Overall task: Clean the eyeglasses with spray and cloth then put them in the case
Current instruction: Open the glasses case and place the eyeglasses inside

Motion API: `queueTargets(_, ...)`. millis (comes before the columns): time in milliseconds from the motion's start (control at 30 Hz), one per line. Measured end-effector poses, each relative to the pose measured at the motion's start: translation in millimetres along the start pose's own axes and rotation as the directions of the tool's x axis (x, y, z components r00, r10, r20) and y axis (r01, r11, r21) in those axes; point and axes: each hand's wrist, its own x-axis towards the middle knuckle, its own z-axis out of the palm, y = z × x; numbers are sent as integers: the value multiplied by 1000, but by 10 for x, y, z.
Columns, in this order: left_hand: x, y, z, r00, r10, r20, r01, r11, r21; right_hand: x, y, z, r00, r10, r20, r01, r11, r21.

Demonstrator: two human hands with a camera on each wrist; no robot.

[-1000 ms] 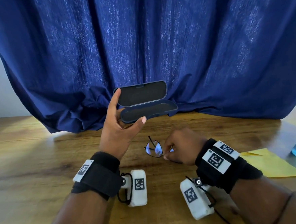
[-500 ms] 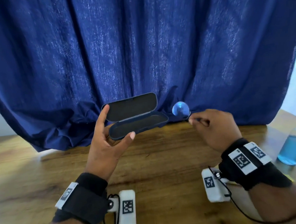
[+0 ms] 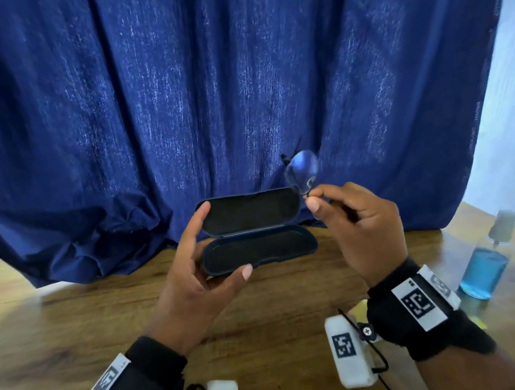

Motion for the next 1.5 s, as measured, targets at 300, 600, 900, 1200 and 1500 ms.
queueTargets(300, -32, -22, 66, 998, 19, 56, -20, 1000, 18, -122, 52, 85, 862, -141, 487, 313, 903, -294)
queueTargets(600, -55, 2, 69, 994, 27, 101, -30, 999, 23, -114, 18, 88, 826, -36, 562, 244, 923, -299)
queueTargets(900, -37, 40, 32, 998, 49, 26, -48, 998, -33, 18, 82, -46, 979, 112, 168, -65, 964, -258)
queueTargets(1200, -37, 28, 46, 998, -35, -58, 25, 985, -169, -11, 207, -31, 813, 237, 532, -247, 967, -54)
queueTargets(1500, -6, -1, -11, 991, -92, -92, 65, 961, -268, -38, 181, 19, 896, 90, 435, -70, 996, -61)
